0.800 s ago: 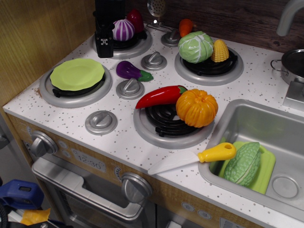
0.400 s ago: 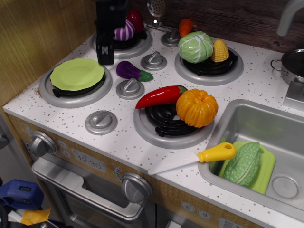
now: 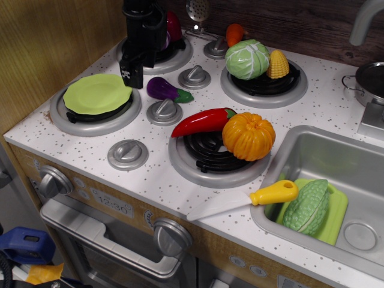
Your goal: Put eggplant on plate
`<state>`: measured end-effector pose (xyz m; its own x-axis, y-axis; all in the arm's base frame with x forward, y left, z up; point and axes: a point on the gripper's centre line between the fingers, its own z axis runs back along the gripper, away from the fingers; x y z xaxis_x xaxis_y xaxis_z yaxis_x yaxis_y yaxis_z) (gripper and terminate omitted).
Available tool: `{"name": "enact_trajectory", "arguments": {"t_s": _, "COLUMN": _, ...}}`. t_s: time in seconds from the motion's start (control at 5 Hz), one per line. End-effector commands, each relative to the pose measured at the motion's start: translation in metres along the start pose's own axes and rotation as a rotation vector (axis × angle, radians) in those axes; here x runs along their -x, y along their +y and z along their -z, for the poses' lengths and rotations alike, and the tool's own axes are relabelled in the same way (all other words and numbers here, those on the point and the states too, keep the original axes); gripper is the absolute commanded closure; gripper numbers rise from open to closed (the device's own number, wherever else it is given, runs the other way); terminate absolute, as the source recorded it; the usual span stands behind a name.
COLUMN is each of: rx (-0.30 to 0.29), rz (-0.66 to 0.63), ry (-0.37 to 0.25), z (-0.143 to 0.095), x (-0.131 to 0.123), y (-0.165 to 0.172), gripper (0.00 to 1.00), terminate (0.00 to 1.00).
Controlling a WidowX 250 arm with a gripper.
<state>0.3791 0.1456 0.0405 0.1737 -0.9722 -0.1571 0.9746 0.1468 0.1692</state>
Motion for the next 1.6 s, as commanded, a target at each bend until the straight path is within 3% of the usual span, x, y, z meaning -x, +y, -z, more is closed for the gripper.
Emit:
{"name": "enact_trajectory", "arguments": {"t_s": 0.0, "rx": -0.17, "rz": 0.181, "ry": -0.011, "z": -0.027, "x": -0.004, "y": 0.019, "gripper": 0.0, "terminate": 0.0}}
{"name": "enact_trajectory", "arguments": {"t_s": 0.4, "rx": -0.17, "rz": 0.282, "ry": -0.1, "z": -0.012, "x": -0.01, "y": 0.026, "gripper": 0.0, "terminate": 0.0}}
{"name": "enact_trajectory", "arguments": {"t_s": 0.8, "rx": -0.12, "rz": 0.335, "ry": -0.162, "z": 0.0, "x": -0.016, "y": 0.025, "gripper": 0.0, "terminate": 0.0}}
{"name": "enact_trajectory", "arguments": {"t_s": 1.4, "rx": -0.034, "rz": 0.408, "ry": -0.195, "z": 0.019, "x": -0.009, "y": 0.015, "gripper": 0.0, "terminate": 0.0}}
